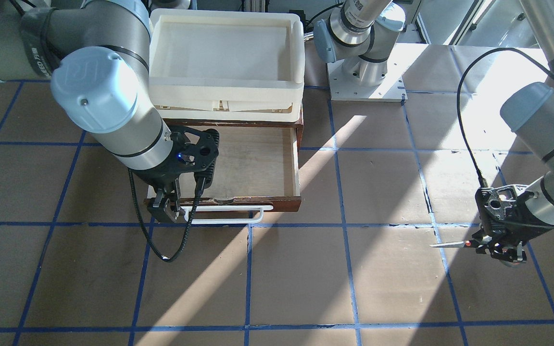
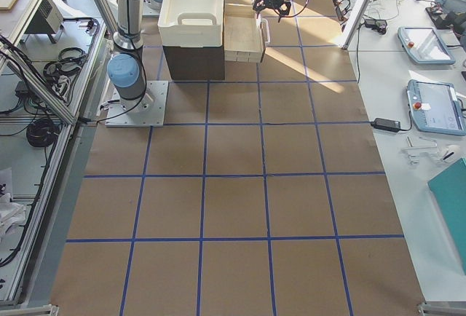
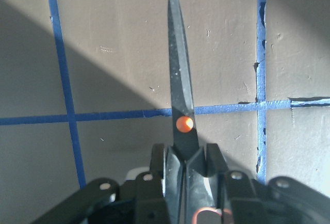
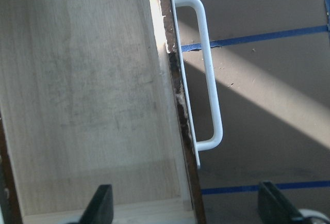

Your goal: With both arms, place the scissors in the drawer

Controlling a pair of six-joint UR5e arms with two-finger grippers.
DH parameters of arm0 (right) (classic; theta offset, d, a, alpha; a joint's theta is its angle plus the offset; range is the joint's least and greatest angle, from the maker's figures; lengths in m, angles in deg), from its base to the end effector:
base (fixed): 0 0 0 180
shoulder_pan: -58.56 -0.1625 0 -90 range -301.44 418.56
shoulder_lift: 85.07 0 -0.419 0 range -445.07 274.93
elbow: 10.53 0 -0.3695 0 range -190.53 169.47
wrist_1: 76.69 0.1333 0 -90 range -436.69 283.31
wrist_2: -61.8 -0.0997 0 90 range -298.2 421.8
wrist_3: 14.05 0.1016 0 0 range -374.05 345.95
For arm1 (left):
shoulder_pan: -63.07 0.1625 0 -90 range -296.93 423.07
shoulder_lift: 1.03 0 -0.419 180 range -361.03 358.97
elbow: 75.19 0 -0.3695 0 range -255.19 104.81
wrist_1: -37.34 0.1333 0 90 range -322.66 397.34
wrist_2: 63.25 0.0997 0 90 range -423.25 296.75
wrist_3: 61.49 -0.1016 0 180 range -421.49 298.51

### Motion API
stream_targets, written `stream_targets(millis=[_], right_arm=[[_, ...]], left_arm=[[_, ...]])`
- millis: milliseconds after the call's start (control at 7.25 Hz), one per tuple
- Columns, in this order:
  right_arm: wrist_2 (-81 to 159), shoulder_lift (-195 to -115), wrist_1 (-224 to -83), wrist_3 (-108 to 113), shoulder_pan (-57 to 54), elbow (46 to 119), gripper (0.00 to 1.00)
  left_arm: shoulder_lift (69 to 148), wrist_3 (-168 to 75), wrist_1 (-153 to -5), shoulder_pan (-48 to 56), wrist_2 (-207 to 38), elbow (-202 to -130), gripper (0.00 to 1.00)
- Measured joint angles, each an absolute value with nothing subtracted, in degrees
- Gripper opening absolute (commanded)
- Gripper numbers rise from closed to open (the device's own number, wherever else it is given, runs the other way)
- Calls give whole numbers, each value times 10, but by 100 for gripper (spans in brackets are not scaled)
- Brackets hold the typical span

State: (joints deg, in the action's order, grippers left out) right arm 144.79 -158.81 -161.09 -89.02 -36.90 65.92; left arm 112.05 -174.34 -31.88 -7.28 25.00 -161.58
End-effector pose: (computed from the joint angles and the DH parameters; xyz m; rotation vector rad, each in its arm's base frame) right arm 0.1993 -0.5540 0.4331 -1.8996 2.2671 0.0733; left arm 0.0782 -0.6247 0.3256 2.2763 2.1519 -0.0582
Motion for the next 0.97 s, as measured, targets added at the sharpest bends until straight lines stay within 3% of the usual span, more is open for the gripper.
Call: stream_targets(millis=[414,966], right_arm=[[1455,-1673,-1486,-818,-288,663,100],[1487,-1708,-1497,-552,-276,669,100]], left_arm=[[1097,-1661,-333,-154,252,-1616,0],[1053,-1509,-353,-301,243,-1623,0]])
